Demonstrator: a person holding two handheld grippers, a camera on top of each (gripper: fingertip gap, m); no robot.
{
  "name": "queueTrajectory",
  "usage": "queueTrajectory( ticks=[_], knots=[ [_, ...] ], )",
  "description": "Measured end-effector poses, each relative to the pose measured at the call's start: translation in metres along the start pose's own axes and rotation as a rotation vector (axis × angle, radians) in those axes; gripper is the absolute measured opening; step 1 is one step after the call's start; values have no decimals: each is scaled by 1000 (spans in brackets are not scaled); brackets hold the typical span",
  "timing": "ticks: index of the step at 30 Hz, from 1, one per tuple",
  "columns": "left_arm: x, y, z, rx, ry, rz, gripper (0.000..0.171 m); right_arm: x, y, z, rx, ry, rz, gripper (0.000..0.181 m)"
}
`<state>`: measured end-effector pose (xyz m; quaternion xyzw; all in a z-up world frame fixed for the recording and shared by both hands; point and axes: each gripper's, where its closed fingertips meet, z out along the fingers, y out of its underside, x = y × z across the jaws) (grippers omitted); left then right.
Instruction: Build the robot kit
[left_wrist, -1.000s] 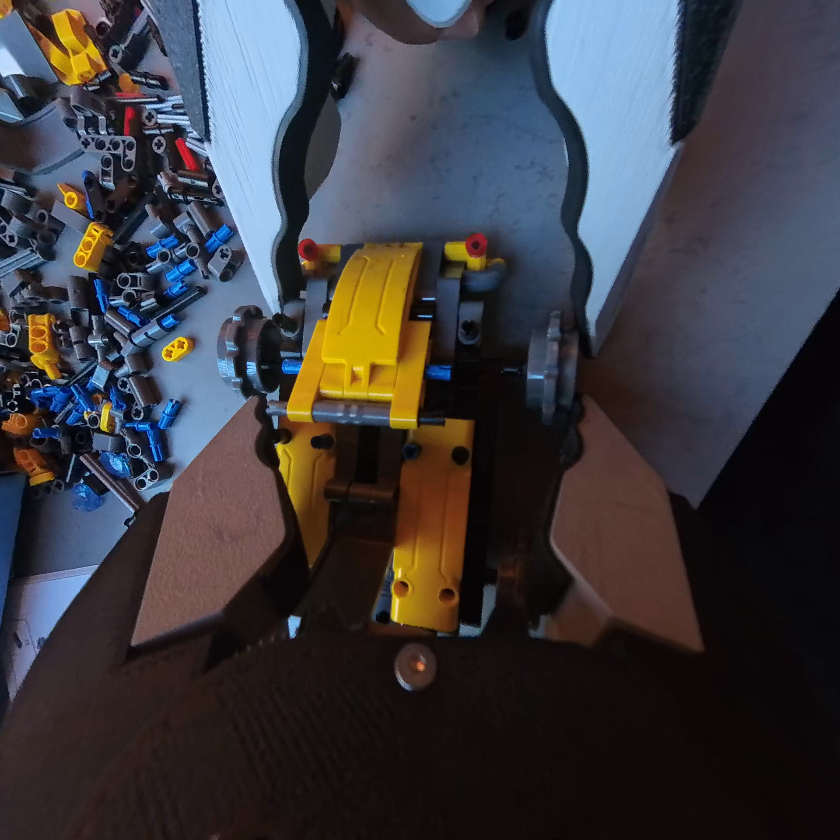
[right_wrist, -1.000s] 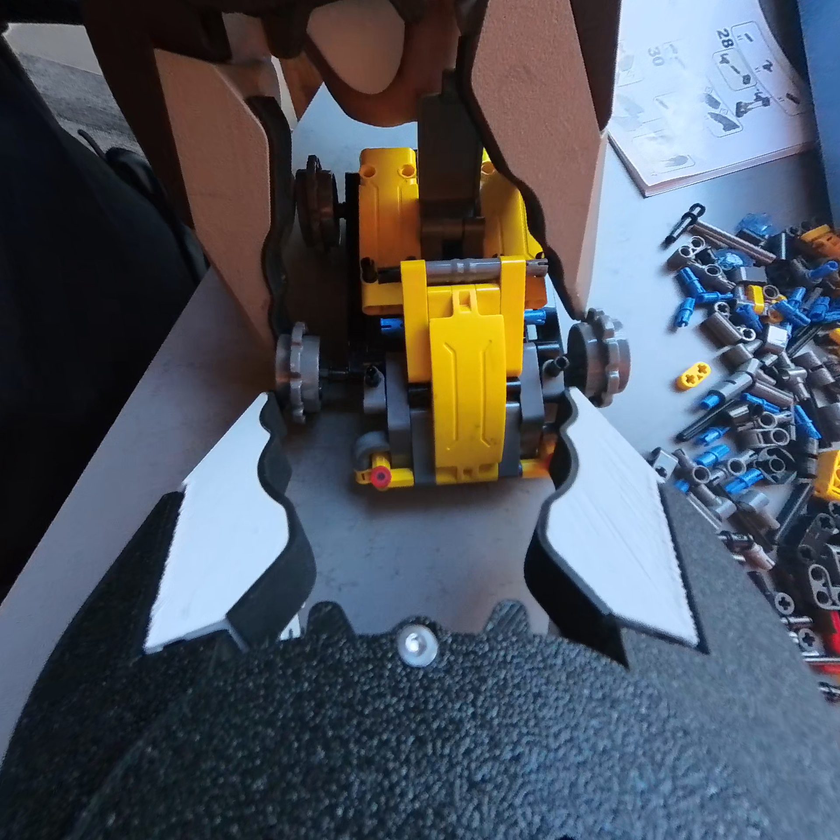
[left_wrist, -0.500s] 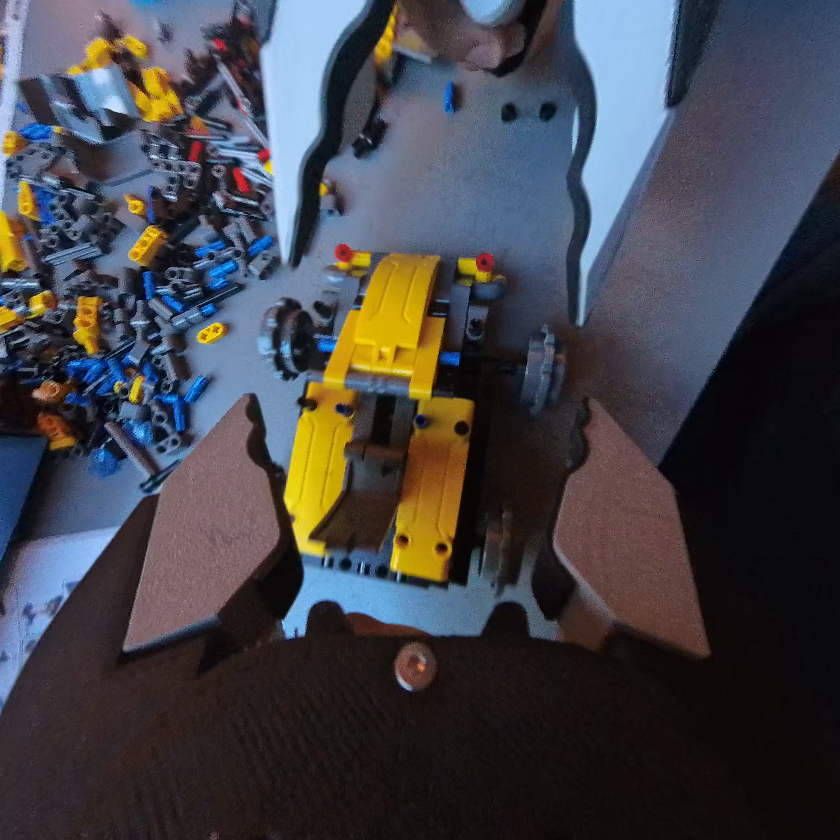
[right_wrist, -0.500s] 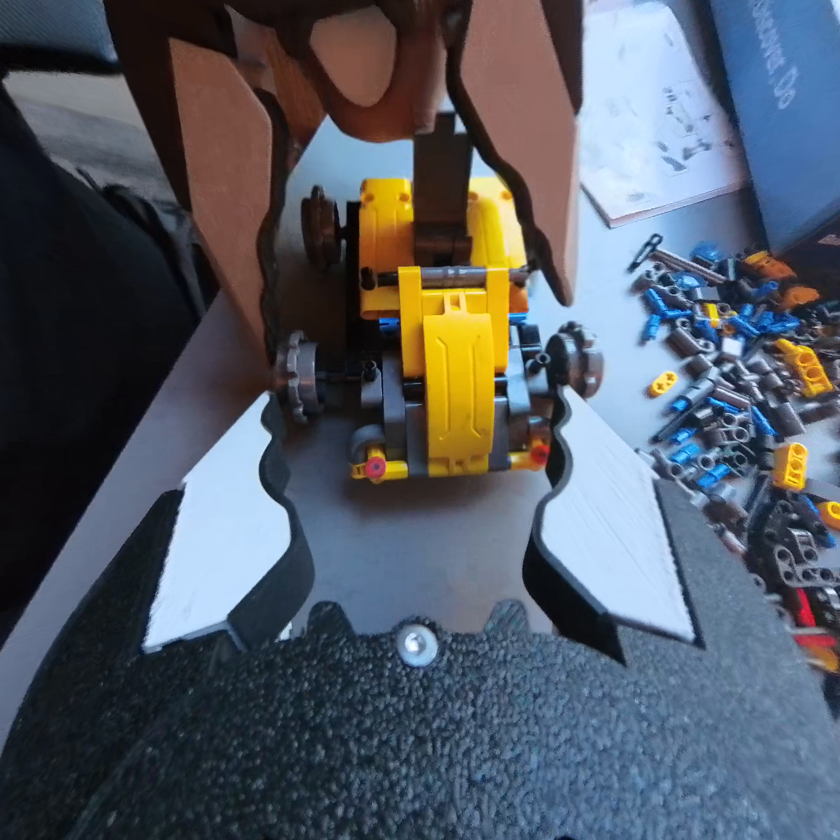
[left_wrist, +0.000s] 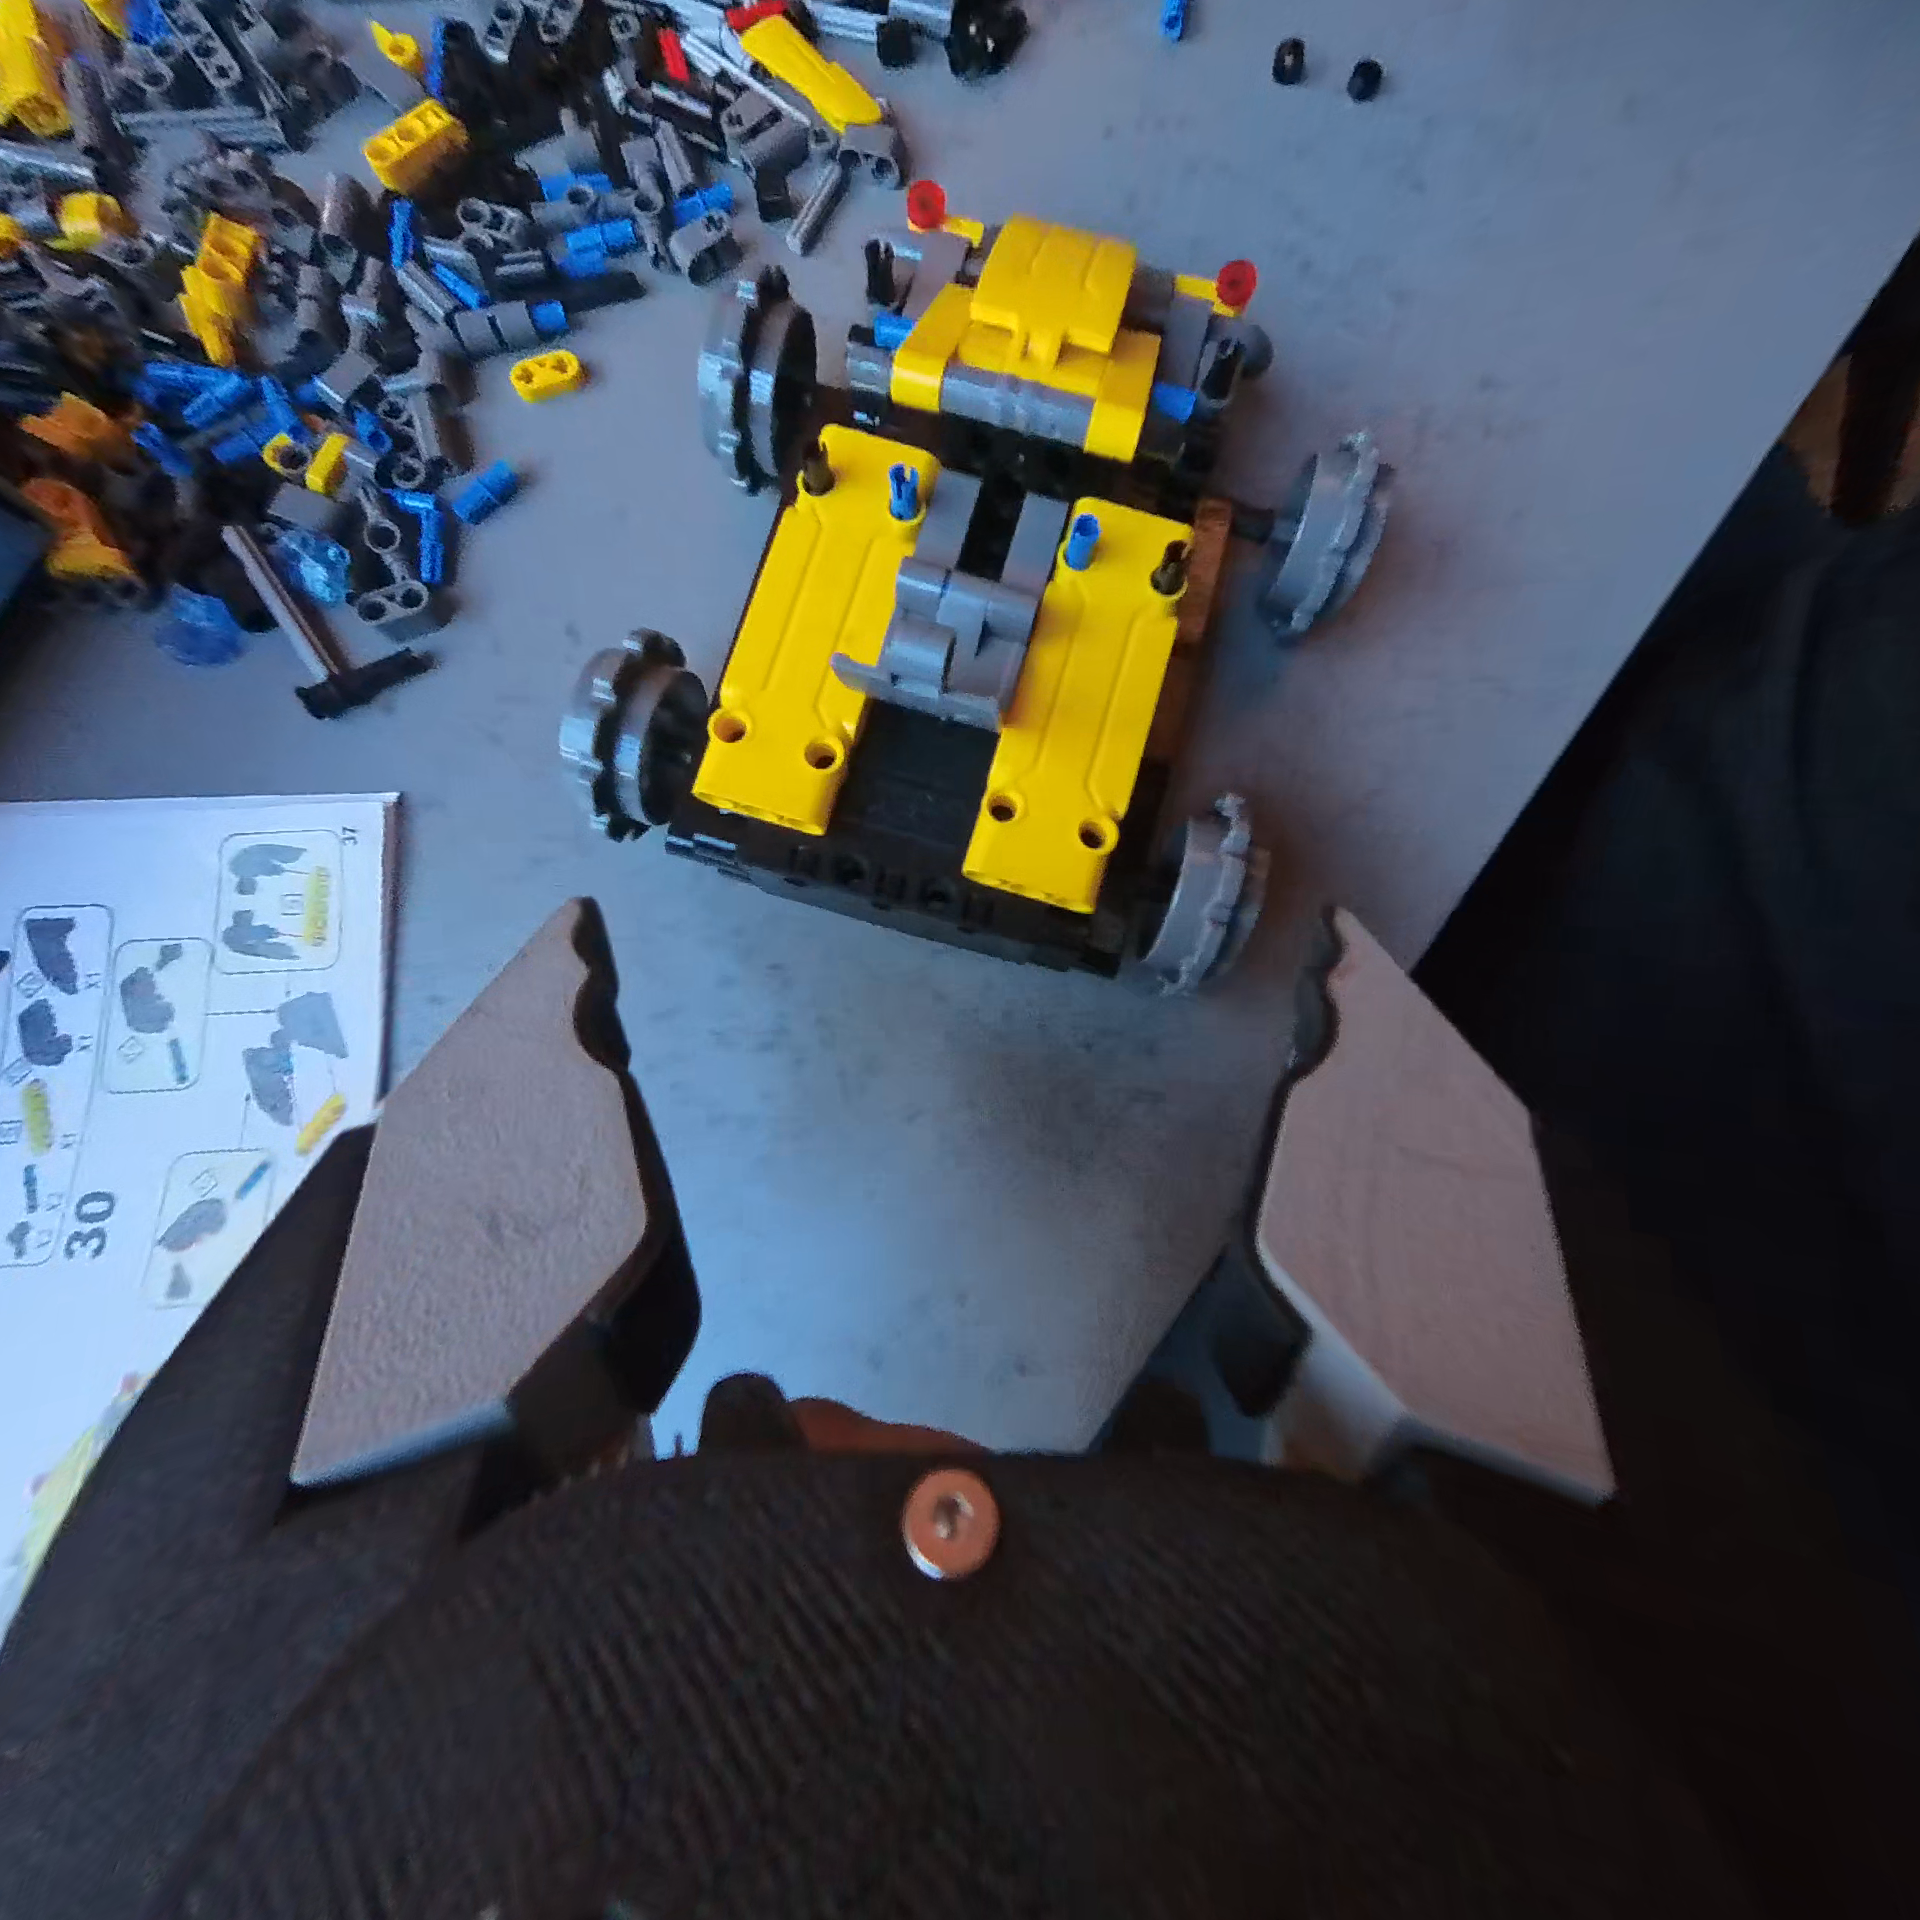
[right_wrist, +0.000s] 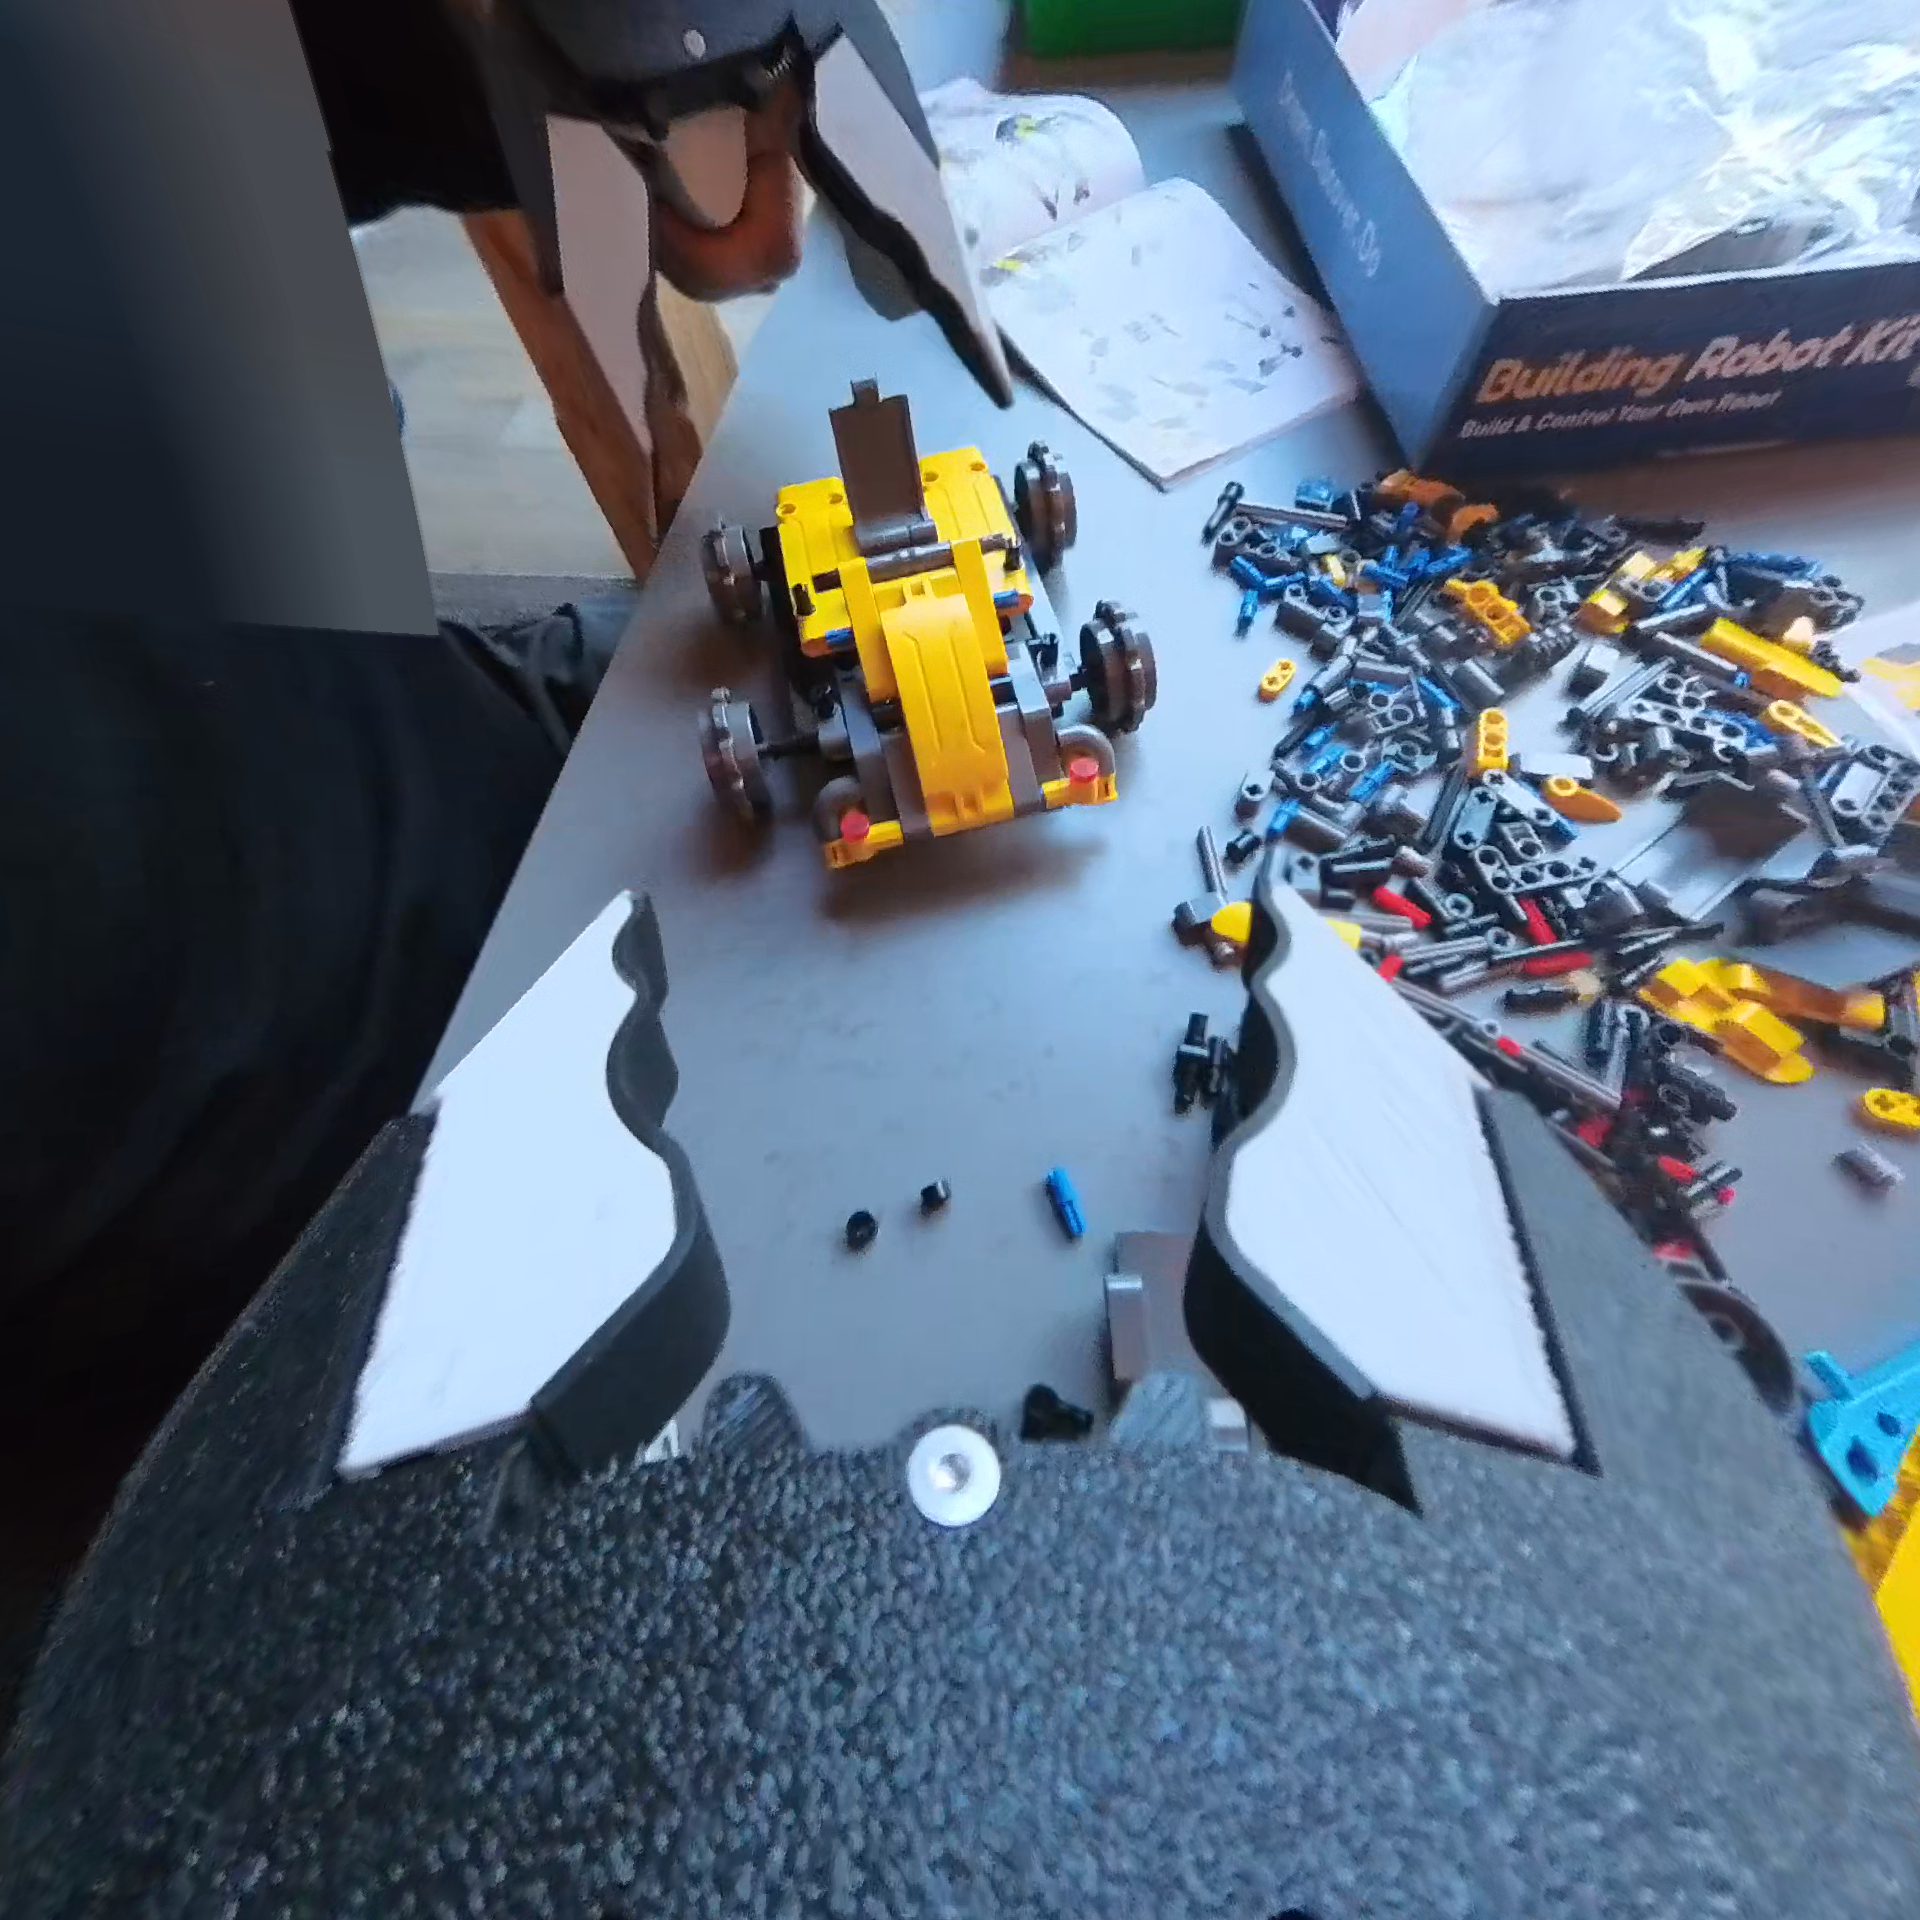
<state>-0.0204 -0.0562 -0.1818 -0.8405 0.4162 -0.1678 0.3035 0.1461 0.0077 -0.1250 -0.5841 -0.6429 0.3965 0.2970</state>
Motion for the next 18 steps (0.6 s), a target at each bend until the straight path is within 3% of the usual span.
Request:
queueTrajectory(
  ticks=[7,13,18],
  knots=[
    [7,6,11,-34,37,21,125,-7,0,7,-37,-28,24,107],
    [16,11,16,-30,88,12,122,-14,15,51,-256,17,48,101],
    [17,12,18,-11,92,38,118,-23,35,85,-388,-48,123,101]
  ],
)
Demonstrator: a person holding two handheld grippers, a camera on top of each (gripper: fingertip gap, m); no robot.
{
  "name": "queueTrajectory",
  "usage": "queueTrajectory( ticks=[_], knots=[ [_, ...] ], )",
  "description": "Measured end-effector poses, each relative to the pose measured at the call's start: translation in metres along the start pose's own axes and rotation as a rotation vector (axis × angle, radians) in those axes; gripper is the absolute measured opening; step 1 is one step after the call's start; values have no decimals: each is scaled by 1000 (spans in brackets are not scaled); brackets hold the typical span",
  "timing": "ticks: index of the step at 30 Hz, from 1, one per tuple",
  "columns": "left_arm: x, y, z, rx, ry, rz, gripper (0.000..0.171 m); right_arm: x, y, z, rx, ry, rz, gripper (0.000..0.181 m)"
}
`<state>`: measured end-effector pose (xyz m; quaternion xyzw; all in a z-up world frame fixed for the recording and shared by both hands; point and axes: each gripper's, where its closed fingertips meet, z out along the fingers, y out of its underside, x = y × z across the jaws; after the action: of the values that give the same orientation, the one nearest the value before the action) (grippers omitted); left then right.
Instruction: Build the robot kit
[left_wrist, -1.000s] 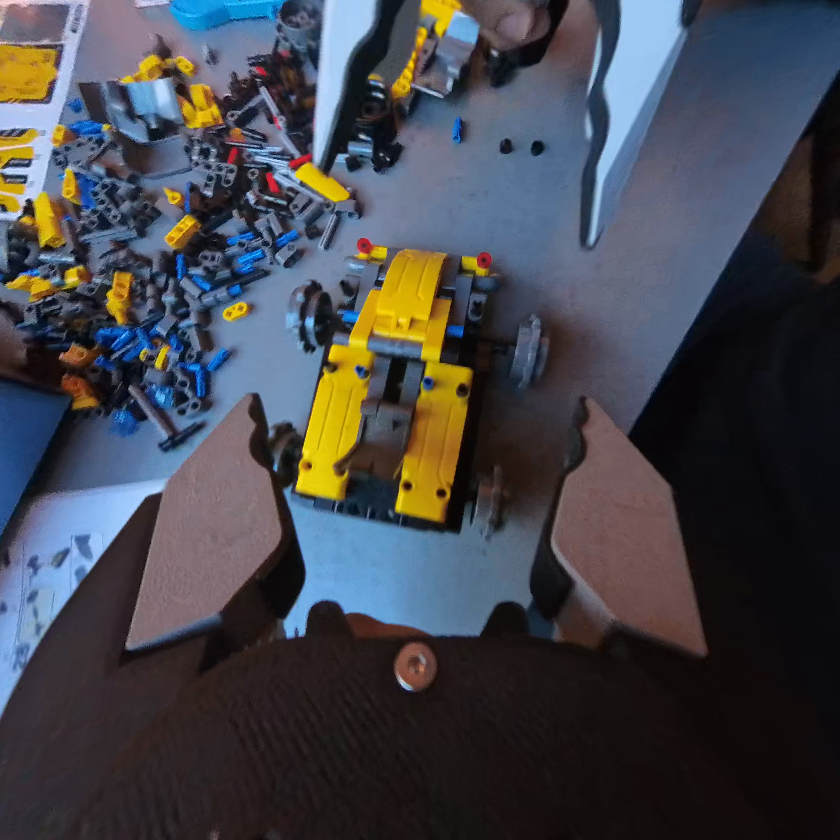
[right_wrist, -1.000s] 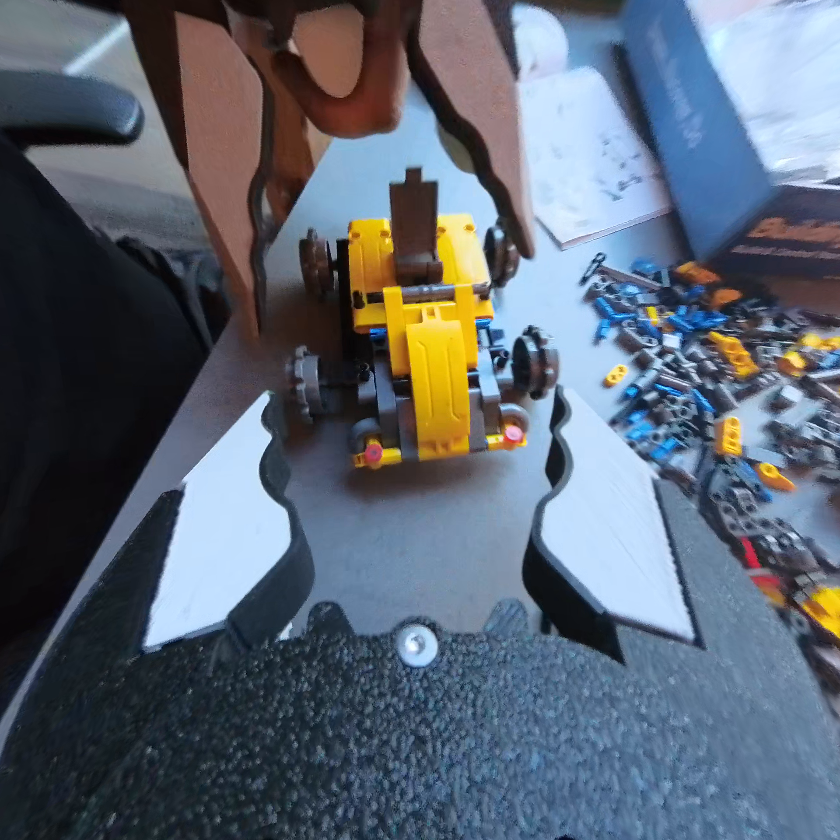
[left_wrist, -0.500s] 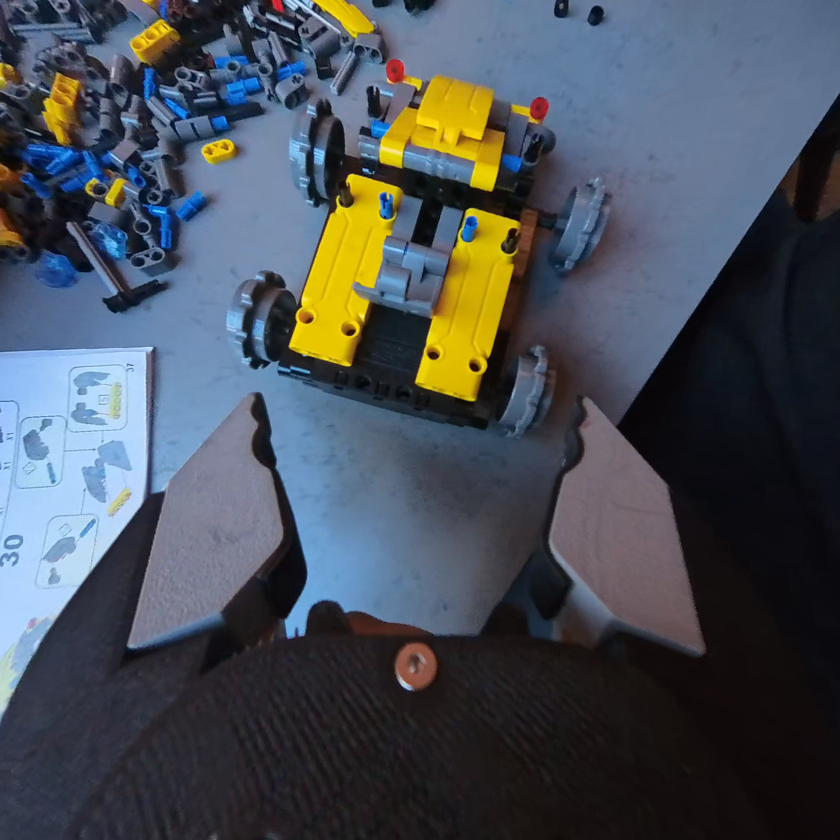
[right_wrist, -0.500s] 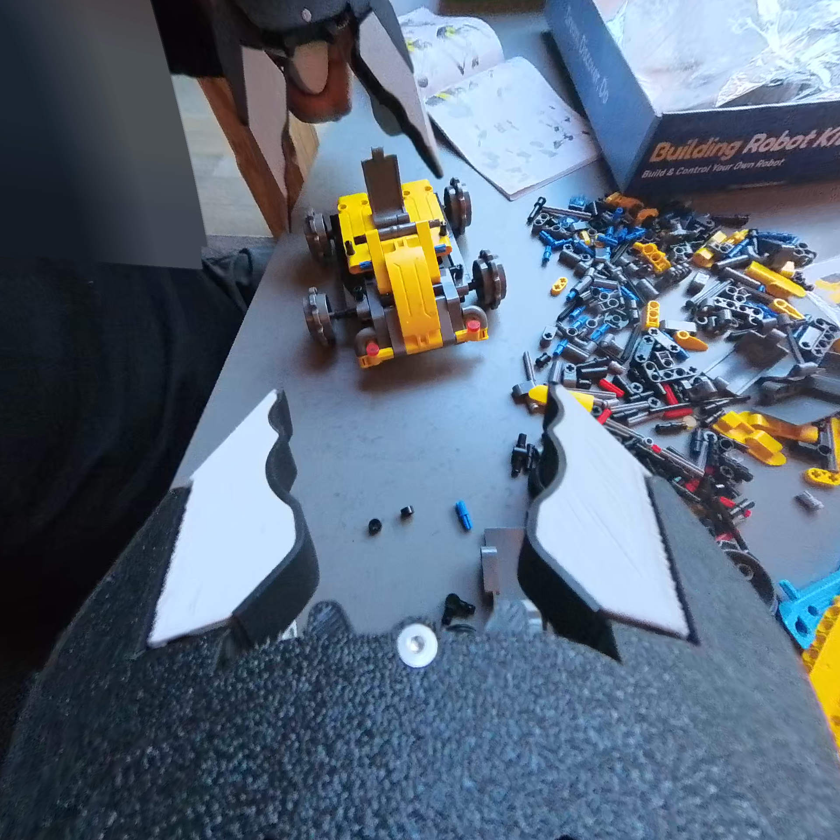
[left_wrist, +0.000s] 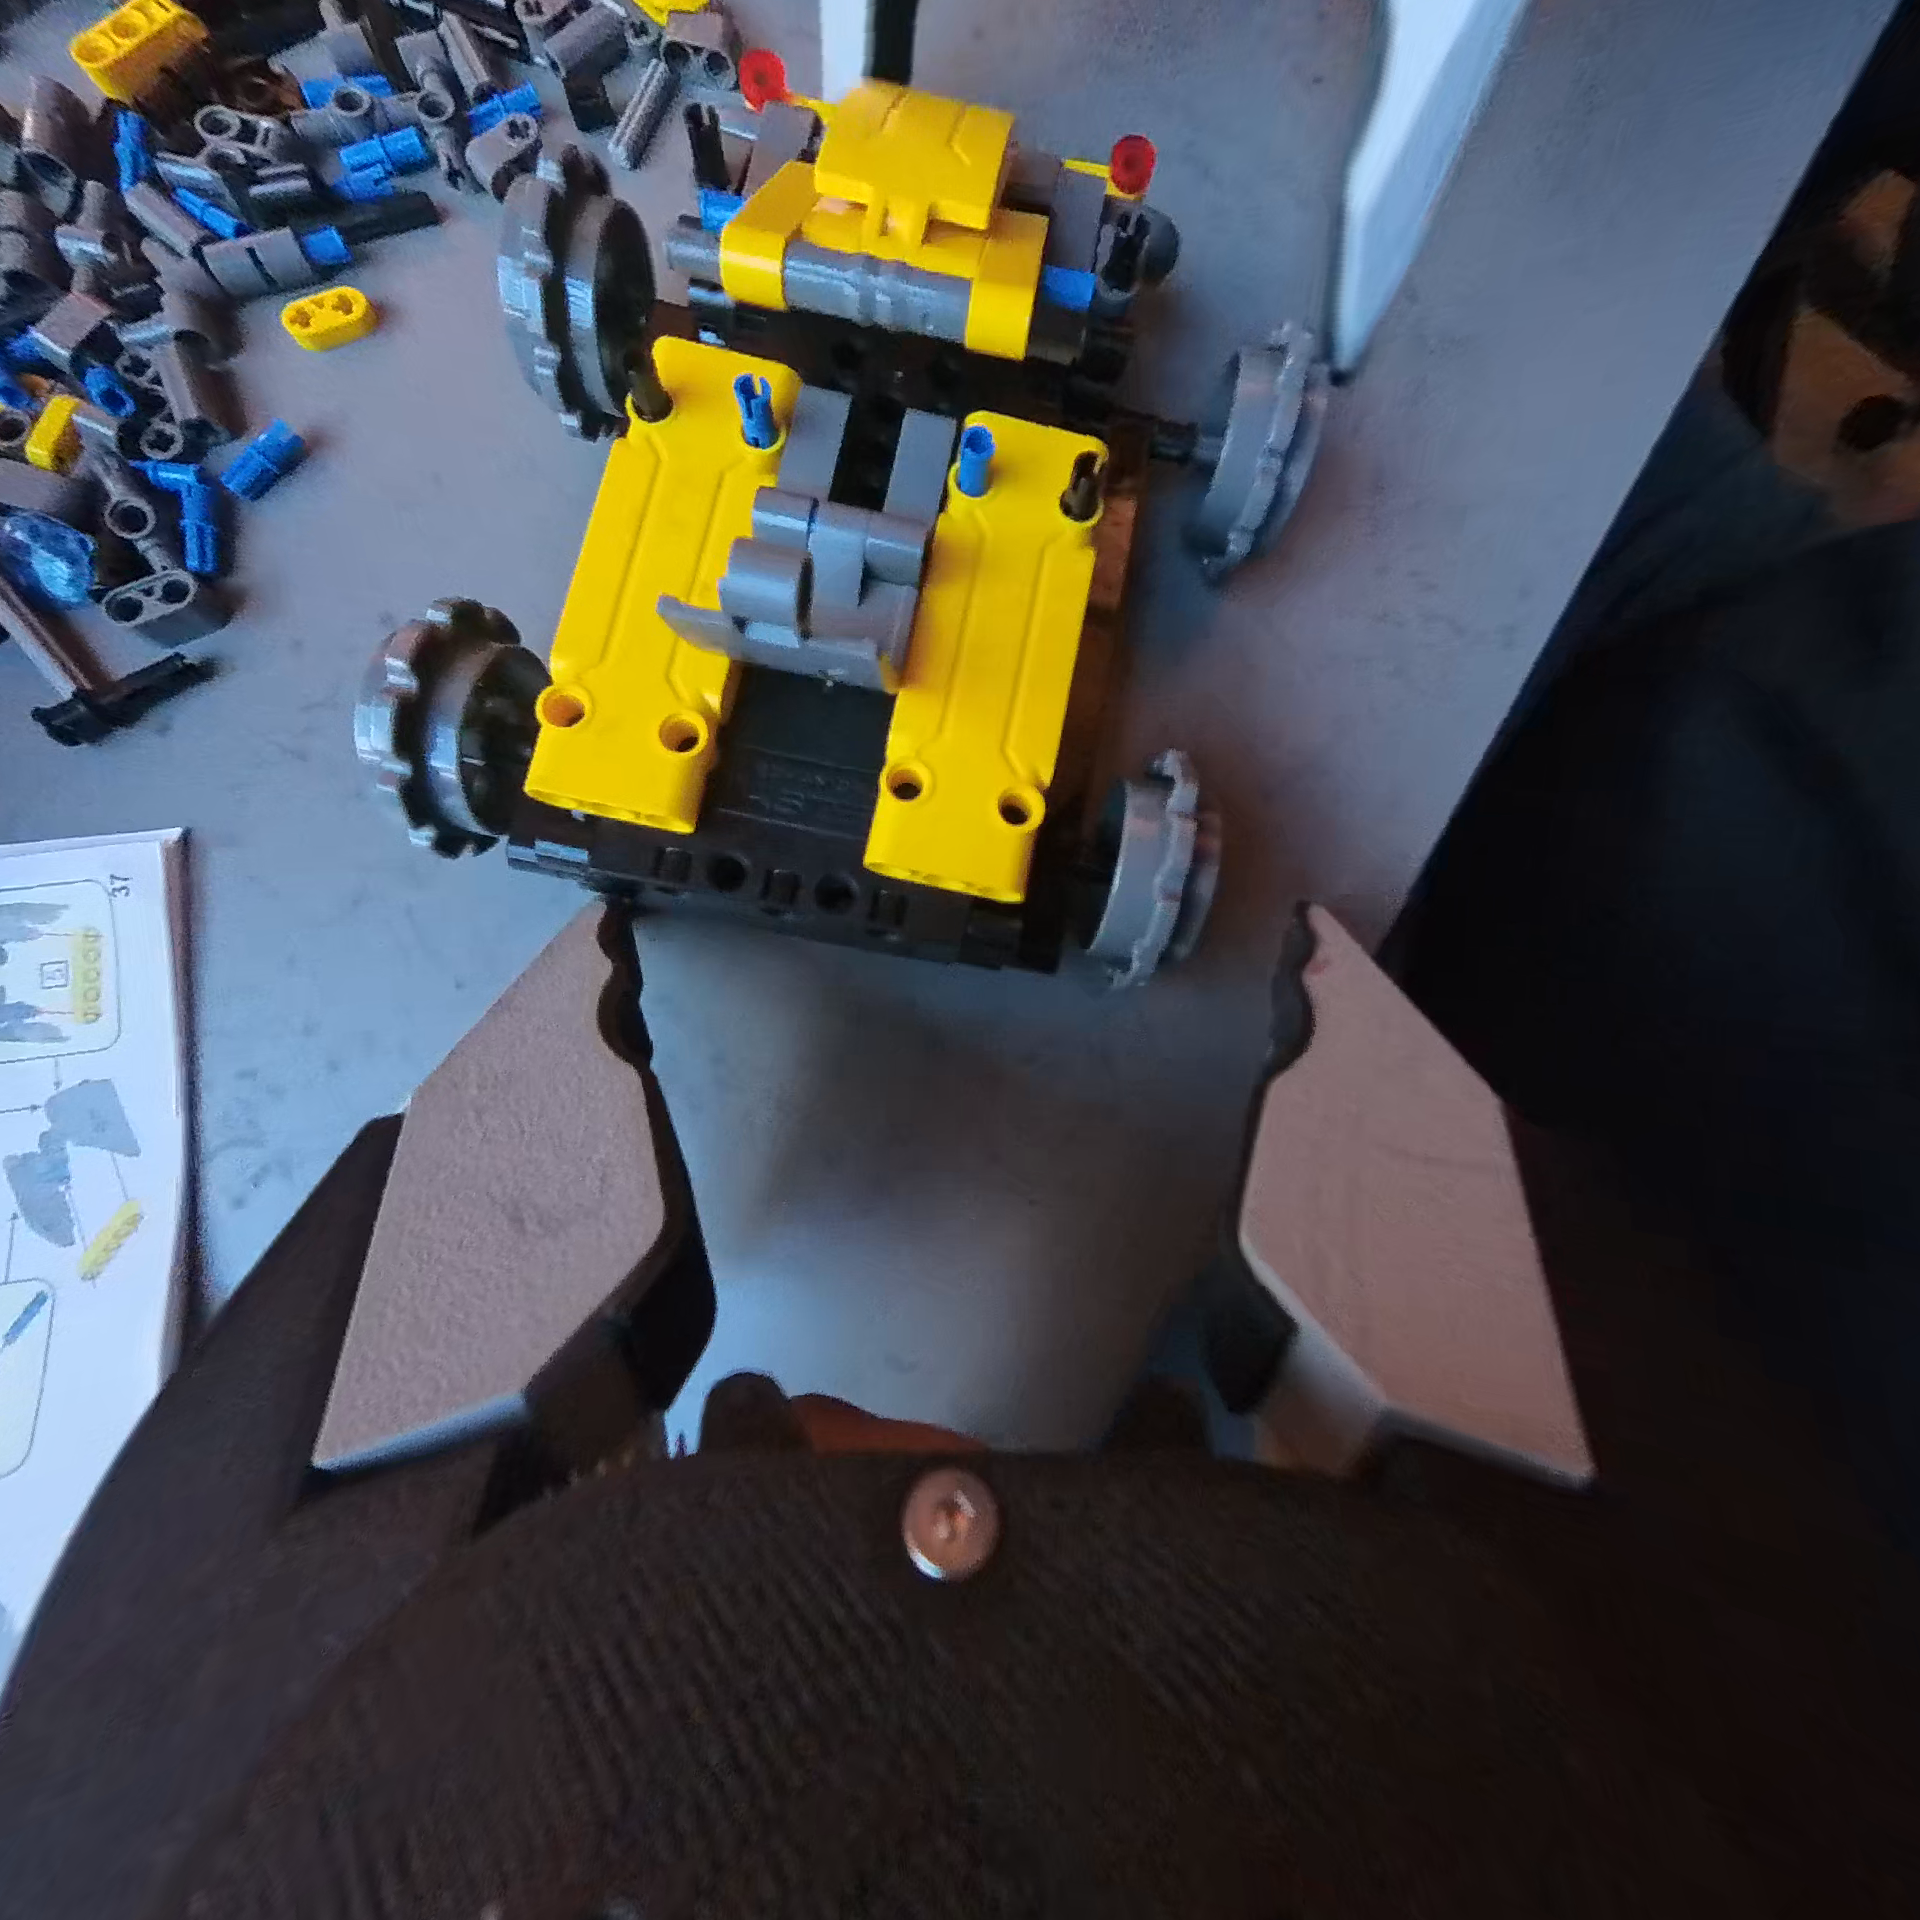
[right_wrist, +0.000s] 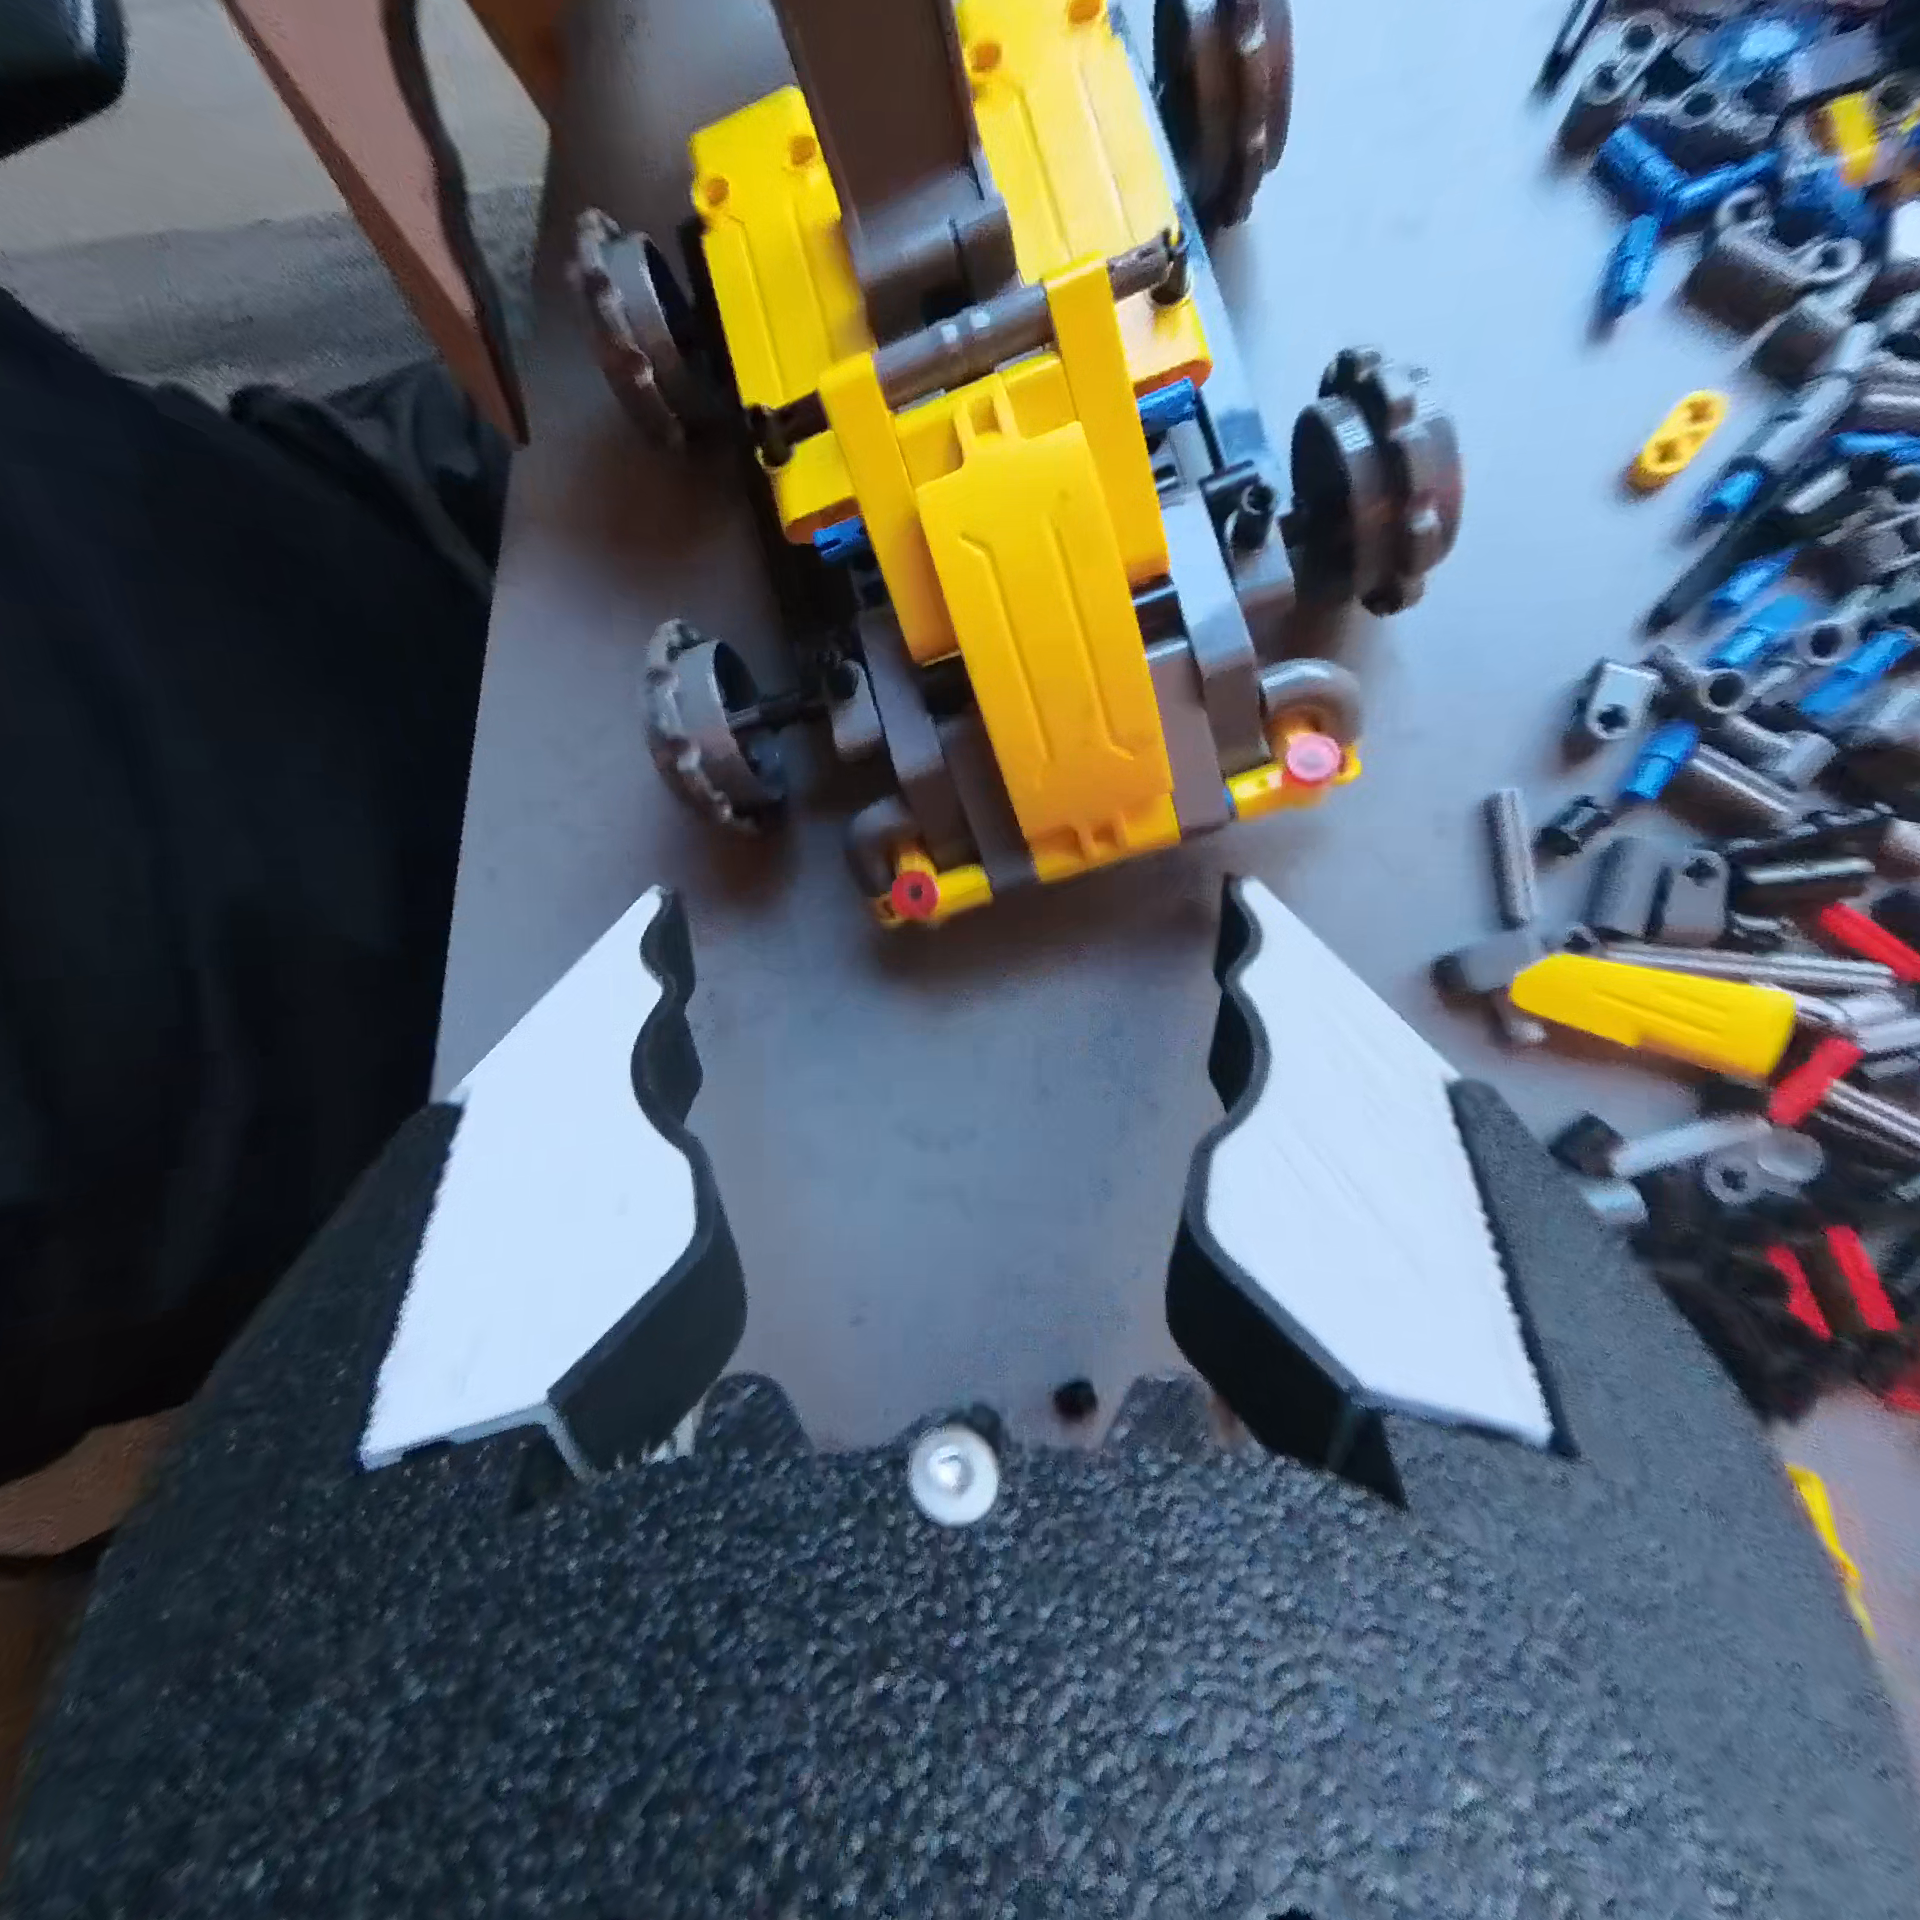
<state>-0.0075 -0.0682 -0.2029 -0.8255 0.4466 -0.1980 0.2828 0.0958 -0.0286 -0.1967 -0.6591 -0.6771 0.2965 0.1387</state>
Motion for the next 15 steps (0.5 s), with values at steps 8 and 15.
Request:
queueTrajectory(
  ticks=[8,15],
  knots=[
    [-19,-8,-36,67,-153,34,120,-13,-6,5,31,119,21,95],
    [8,-53,-8,-13,-87,273,137,-19,-37,6,254,154,72,116]
  ],
)
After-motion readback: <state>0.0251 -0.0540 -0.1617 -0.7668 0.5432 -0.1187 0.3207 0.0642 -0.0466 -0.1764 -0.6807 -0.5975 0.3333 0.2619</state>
